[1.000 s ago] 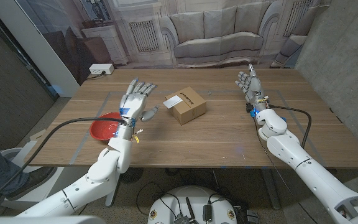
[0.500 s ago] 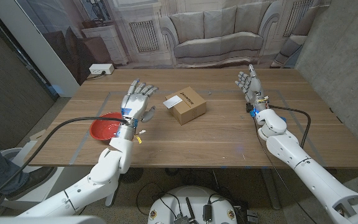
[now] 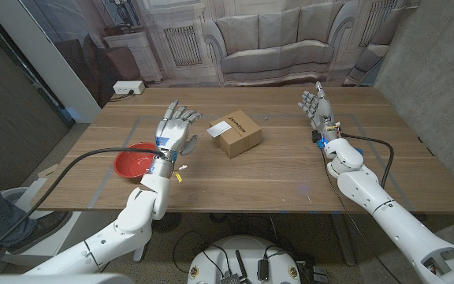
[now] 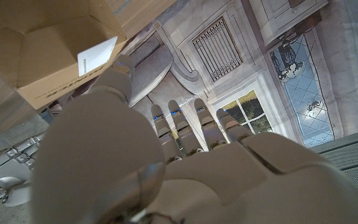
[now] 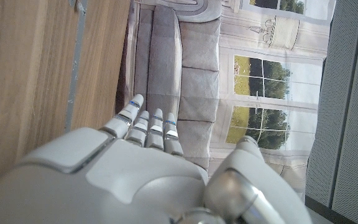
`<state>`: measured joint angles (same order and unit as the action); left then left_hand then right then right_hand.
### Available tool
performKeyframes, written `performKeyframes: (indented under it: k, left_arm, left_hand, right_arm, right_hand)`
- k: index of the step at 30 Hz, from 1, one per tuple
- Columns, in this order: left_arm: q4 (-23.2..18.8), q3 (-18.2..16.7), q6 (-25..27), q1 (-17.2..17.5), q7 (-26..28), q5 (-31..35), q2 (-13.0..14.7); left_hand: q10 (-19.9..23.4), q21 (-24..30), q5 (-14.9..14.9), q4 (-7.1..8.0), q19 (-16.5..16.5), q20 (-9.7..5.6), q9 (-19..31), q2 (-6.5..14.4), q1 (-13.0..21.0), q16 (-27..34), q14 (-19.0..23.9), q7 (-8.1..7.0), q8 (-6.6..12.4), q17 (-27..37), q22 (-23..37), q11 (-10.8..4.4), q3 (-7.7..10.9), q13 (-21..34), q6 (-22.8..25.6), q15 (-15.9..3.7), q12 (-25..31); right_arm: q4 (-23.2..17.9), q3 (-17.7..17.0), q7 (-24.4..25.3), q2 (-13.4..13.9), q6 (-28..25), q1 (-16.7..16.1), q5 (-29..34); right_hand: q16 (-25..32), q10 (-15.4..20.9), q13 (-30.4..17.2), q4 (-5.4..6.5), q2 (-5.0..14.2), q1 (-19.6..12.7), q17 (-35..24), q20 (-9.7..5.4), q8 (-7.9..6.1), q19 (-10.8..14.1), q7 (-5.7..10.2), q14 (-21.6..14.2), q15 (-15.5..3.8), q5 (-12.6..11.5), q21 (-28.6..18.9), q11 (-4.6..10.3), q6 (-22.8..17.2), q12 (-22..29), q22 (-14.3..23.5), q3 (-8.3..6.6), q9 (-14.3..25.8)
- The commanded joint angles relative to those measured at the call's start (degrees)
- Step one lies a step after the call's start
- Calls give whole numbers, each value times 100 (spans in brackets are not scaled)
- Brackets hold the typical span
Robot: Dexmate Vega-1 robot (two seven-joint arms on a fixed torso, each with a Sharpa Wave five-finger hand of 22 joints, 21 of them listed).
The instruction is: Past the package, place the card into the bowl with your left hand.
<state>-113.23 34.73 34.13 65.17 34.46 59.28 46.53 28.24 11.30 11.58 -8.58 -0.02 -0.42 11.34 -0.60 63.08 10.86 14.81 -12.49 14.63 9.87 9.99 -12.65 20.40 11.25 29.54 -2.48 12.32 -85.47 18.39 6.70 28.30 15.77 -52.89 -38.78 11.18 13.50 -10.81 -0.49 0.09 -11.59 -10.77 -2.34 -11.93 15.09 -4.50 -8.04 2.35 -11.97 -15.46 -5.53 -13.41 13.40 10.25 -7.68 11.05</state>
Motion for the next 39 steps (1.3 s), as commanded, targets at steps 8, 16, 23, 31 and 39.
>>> performKeyframes:
  k: [8,16,23,31,39]
  left_arm:
    - [332,208,-37,-134,320,56,-215]
    - [522,354,-53,-254,362,88,-302]
    - [609,423,-219,-365,274,-71,-315]
    - [753,532,-241,-487,235,-170,-455]
    - [928,614,-304,-562,358,-334,-589]
  left_hand:
    - [85,21,-41,25,3,-34,9,12,57,30,104,-7,24,18,19,10,6,13,92,-829,24]
    - [147,18,-53,42,2,-13,9,23,62,29,134,-5,35,23,19,11,2,14,157,-831,20]
    - [224,16,-62,51,5,-25,8,23,75,32,180,-6,48,26,19,11,-5,14,234,-824,17]
    - [275,13,-69,79,2,-21,7,23,47,23,184,-8,52,31,20,11,-26,13,288,-821,7]
    - [292,9,-72,97,-5,-6,5,23,27,19,186,-10,41,34,20,11,-40,12,296,-819,-6]
  right_arm:
    - [-51,-19,-34,13,36,-49,-25]
    - [-152,-62,13,53,14,-120,-48]
    - [-257,-102,43,115,1,-196,-50]
    - [-341,-144,64,153,-8,-268,-78]
    - [-348,-143,49,163,-41,-259,-96]
  right_hand:
    - [29,54,-31,-27,30,-16,-30,-74,-7,49,-5,-72,-11,19,31,0,-59,33,30,-1,13]
    - [26,69,-32,-30,36,-18,-31,-67,-3,59,-10,-75,-7,21,42,-15,-58,35,30,2,13]
    - [25,73,-32,-32,39,-19,-31,-67,-1,65,-10,-83,-7,23,51,-19,-59,34,31,5,13]
    - [21,67,-32,-34,41,-19,-31,-66,1,70,-12,-82,-5,24,62,-9,-65,29,31,10,13]
    - [20,74,-32,-36,44,-19,-32,-63,4,74,-9,-88,-6,26,73,-14,-64,29,32,14,13]
